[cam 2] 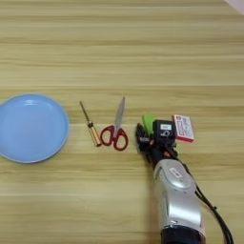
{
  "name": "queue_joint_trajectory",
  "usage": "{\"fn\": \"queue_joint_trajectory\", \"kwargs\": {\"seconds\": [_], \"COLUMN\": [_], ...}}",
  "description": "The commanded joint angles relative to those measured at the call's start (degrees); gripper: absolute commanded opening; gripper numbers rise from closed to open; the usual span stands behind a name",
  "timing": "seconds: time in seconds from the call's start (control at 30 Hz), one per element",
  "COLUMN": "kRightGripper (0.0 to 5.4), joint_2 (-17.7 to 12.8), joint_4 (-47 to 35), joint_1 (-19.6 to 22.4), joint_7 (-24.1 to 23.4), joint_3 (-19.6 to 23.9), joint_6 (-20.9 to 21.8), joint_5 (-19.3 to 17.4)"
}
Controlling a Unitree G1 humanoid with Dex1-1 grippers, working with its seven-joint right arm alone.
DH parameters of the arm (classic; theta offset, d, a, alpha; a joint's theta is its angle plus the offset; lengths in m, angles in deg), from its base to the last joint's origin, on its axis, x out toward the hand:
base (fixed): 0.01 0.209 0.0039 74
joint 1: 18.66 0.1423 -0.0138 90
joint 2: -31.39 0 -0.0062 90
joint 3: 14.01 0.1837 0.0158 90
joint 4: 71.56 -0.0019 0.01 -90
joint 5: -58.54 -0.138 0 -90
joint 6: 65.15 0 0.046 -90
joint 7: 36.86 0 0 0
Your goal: Move the objects on the table
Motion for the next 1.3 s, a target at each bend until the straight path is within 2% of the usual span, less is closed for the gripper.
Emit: {"fn": "queue_joint_trajectory", "kwargs": {"seconds": [0.03, 0.23, 0.87, 1.07, 1.3], "kRightGripper": [1.86, 1.4, 1.39, 1.39, 1.39], "joint_2": [-1.4, -1.4, -1.28, 0.18, 2.61], "joint_4": [-0.18, -0.22, -1.81, -10.0, -19.94], "joint_1": [-0.17, -0.2, -0.13, 0.44, 1.59], "joint_7": [-0.54, -0.6, -0.7, -0.92, -1.18], "joint_3": [0.11, 0.15, 0.16, -2.04, -7.85], "joint_6": [-1.49, -1.4, -1.5, -3.48, -7.1], "joint_5": [0.38, 0.38, 0.21, 0.15, 1.59]}}
